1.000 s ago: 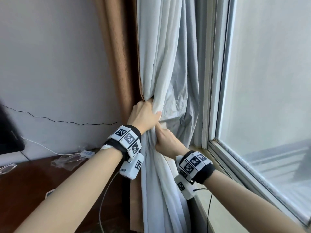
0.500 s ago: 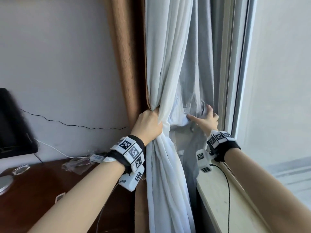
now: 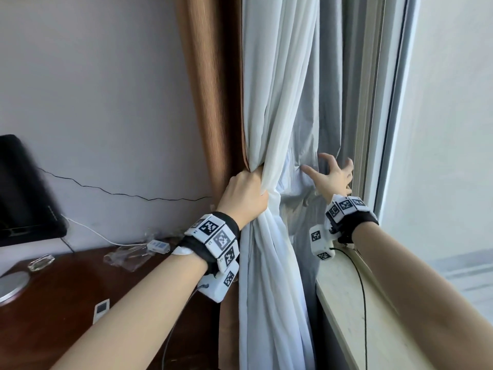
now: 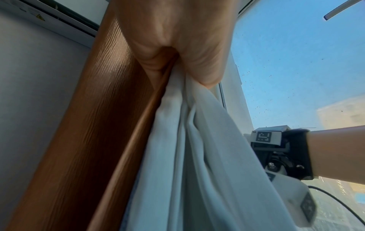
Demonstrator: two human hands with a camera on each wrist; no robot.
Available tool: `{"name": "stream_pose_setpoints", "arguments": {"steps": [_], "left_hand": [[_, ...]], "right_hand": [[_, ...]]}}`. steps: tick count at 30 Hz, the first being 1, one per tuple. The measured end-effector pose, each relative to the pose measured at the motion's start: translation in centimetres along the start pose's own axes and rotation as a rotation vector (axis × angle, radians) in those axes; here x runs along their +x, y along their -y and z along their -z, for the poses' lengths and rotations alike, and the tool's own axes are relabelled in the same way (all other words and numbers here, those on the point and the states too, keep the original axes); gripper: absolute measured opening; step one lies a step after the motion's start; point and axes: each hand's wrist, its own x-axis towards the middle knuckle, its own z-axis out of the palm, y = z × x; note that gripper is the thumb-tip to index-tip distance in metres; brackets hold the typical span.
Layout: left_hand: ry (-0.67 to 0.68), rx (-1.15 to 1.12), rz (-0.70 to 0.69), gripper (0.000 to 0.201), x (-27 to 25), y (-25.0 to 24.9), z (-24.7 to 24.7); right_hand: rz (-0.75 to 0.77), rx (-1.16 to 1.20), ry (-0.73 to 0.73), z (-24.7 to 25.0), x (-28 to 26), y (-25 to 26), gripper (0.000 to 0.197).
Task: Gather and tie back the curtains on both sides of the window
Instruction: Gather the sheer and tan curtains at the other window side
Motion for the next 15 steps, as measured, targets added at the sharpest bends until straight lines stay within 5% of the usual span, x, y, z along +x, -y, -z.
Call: {"name": "stream_pose_setpoints", "arguments": {"steps": [6, 15], "left_hand": [[-0.004, -0.006, -0.011, 0.038, -0.3, -0.1, 0.2], [-0.003, -0.008, -0.025, 0.037, 0.1, -0.5, -0.4]], "right_hand": [[0.041, 0.311, 0.217, 0.4, 2.1, -1.4, 0.051], [0.09, 0.153, 0.093, -1.3, 4.2, -0.7, 0.02]]}}
